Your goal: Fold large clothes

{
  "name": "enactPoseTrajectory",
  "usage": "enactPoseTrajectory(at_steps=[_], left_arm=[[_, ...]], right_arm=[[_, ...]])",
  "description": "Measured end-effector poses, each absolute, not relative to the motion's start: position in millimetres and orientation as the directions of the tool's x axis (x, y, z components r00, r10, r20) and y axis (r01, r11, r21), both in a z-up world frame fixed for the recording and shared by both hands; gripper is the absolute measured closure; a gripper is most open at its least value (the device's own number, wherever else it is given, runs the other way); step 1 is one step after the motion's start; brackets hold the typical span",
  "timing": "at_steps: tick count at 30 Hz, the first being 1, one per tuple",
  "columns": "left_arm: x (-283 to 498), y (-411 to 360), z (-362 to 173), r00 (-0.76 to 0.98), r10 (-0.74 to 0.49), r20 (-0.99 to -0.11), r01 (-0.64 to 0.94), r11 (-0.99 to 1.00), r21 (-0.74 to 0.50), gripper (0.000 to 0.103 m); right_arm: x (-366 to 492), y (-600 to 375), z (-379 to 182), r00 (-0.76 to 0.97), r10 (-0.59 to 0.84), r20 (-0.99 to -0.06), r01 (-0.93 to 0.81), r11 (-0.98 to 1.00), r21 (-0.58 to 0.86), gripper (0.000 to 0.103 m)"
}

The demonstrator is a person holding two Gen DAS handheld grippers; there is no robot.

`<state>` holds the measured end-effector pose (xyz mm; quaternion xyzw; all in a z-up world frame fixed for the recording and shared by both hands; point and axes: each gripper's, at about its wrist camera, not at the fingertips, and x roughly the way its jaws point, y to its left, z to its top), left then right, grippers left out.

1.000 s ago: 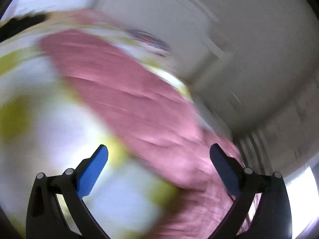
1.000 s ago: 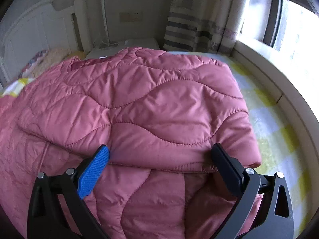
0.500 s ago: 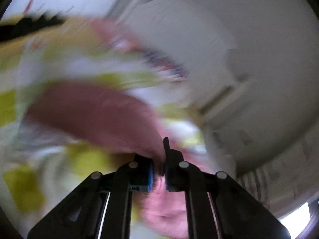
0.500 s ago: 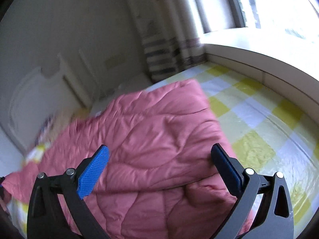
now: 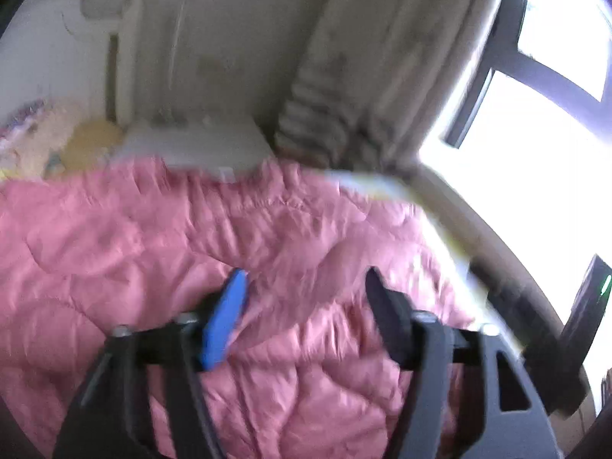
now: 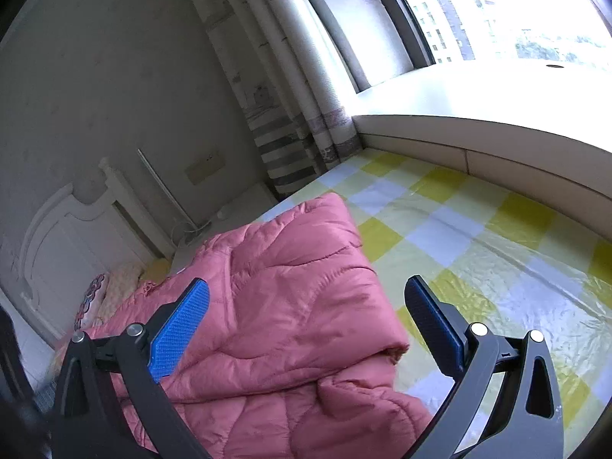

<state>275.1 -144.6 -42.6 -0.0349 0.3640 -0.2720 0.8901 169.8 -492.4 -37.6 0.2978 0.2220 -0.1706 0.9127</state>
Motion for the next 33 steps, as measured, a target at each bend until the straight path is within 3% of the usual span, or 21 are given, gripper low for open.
enactPoseTrajectory(at_steps=[4, 6, 8, 12, 15, 17, 19, 23, 26, 27, 29, 30, 31, 33], left_arm=[[250, -102, -36, 0.663, -0.459, -0.591, 0.419, 0.882, -0.216, 0.027], [254, -73, -13, 0.727, -0.431, -0.534, 0.371, 0.902, -0.221, 0.009], [245, -27, -5, 0.799, -0.369, -0.475, 0.294, 0.929, -0.227, 0.005], [249, 55, -3, 0.86, -0.178, -0.478, 0.055, 0.964, -0.26, 0.005], [256, 105, -24, 0.854, -0.109, -0.509, -0.099, 0.926, -0.364, 0.006], [256, 117, -39, 0.849, -0.067, -0.524, -0.151, 0.92, -0.362, 0.006], [266, 119, -47, 0.828, -0.067, -0.556, -0.174, 0.913, -0.368, 0.006], [261, 123, -45, 0.85, -0.048, -0.525, -0.162, 0.924, -0.347, 0.005], [265, 113, -46, 0.834, -0.069, -0.547, -0.133, 0.937, -0.322, 0.005], [269, 106, -47, 0.826, -0.076, -0.558, -0.124, 0.942, -0.311, 0.005], [280, 96, -54, 0.801, -0.093, -0.591, -0.101, 0.952, -0.288, 0.005], [282, 95, -55, 0.791, -0.096, -0.604, -0.097, 0.956, -0.278, 0.005], [285, 93, -57, 0.777, -0.101, -0.621, -0.091, 0.959, -0.269, 0.005], [287, 92, -60, 0.768, -0.109, -0.631, -0.082, 0.961, -0.266, 0.005]], right_arm=[[173, -489, -38, 0.843, -0.17, -0.511, 0.434, 0.776, 0.458, 0.005], [174, -484, -37, 0.844, -0.171, -0.509, 0.426, 0.79, 0.441, 0.005], [174, -481, -36, 0.842, -0.178, -0.51, 0.426, 0.799, 0.425, 0.005], [177, -475, -36, 0.836, -0.182, -0.517, 0.423, 0.815, 0.397, 0.005], [180, -466, -32, 0.843, -0.178, -0.508, 0.396, 0.844, 0.362, 0.005], [180, -458, -29, 0.855, -0.17, -0.49, 0.368, 0.865, 0.341, 0.005], [187, -451, -27, 0.854, -0.136, -0.501, 0.332, 0.885, 0.326, 0.005], [217, -436, -34, 0.806, 0.113, -0.581, 0.18, 0.888, 0.423, 0.005], [244, -421, -51, 0.703, 0.131, -0.699, 0.206, 0.903, 0.377, 0.004], [249, -416, -53, 0.694, 0.108, -0.712, 0.208, 0.917, 0.342, 0.007], [253, -406, -50, 0.71, 0.124, -0.693, 0.153, 0.934, 0.323, 0.041], [253, -401, -48, 0.71, 0.13, -0.693, 0.13, 0.942, 0.311, 0.065], [250, -396, -44, 0.716, 0.093, -0.691, 0.141, 0.951, 0.274, 0.079], [239, -393, -34, 0.743, 0.046, -0.668, 0.159, 0.957, 0.243, 0.087]])
